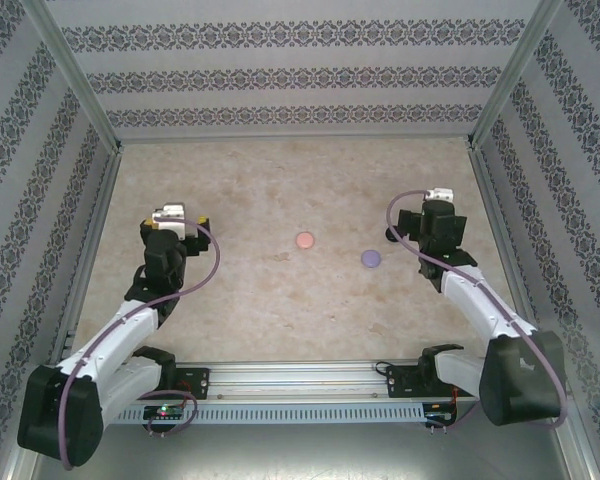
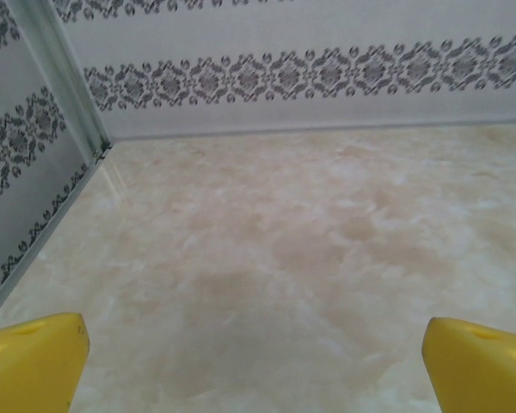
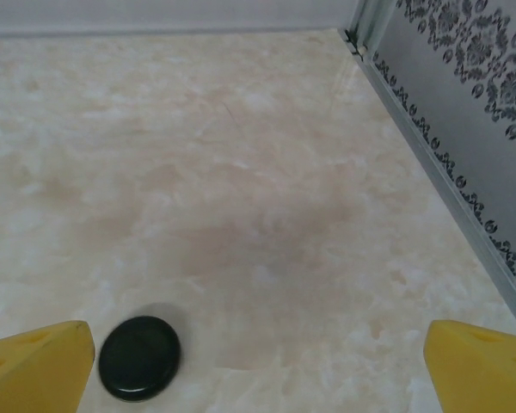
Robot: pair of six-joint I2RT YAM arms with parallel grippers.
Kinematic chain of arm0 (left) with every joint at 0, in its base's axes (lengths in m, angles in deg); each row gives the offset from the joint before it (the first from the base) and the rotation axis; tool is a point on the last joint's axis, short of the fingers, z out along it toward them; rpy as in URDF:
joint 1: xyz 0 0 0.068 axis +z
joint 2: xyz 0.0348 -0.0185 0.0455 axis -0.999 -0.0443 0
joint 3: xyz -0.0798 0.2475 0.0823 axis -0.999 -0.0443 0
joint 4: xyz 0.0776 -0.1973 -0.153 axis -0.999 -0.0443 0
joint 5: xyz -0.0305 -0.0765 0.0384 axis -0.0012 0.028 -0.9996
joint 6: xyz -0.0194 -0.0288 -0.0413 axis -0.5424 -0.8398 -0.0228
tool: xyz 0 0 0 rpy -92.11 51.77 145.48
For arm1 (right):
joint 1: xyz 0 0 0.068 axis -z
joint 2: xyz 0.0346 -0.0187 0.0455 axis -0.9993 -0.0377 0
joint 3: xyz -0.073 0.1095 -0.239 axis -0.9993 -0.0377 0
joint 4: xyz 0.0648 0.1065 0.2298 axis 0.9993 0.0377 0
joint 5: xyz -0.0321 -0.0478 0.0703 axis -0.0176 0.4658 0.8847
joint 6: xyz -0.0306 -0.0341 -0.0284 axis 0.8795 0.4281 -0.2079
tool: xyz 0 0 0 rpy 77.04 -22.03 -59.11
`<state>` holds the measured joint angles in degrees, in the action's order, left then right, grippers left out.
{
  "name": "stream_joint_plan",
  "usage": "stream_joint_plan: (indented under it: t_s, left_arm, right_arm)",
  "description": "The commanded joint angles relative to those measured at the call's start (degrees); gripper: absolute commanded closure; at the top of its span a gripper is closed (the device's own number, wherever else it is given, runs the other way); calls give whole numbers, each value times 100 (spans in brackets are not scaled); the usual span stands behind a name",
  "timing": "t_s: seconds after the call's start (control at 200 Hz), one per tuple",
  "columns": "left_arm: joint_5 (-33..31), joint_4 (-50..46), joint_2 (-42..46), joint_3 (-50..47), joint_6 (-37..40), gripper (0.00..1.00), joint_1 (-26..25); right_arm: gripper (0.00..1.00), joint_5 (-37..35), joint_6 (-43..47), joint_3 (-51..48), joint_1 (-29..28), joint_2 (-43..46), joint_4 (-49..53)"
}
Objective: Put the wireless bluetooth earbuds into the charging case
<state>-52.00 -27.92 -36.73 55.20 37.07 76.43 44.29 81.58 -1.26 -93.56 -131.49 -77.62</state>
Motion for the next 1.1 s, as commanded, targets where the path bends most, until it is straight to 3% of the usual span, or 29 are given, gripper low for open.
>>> stream_joint_plan:
  t_s: [0.0, 0.405, 0.565, 0.639, 0.799, 0.899, 1.094]
  left_arm:
    - [436, 1392, -253, -249, 206, 1, 320]
    - [1058, 3579, -2851, -647, 259, 1, 662]
    - [1507, 3543, -3415, -361, 356, 1, 764]
    - [1792, 3247, -3422, -210, 327, 1, 875]
    - [2394, 2603, -3481, 151, -3, 1, 1302]
    - [2375, 2588, -3475, 151, 0, 0, 1301]
    - [2182, 2561, -3461, 173, 9, 0, 1242]
  right_arm:
    - [2, 139, 214, -385, 28, -309, -1620]
    - [2, 890, 691, -1271, 29, -1531, -4316]
    - [2, 1526, 603, -1442, 268, -2074, -5222]
    - [2, 1677, 548, -1235, 350, -1920, -4502]
    - [2, 1899, 378, -1197, 556, -1988, -4551]
    - [2, 1492, 469, -1254, 377, -1953, -4628]
    - [2, 1510, 511, -1269, 339, -1959, -4663]
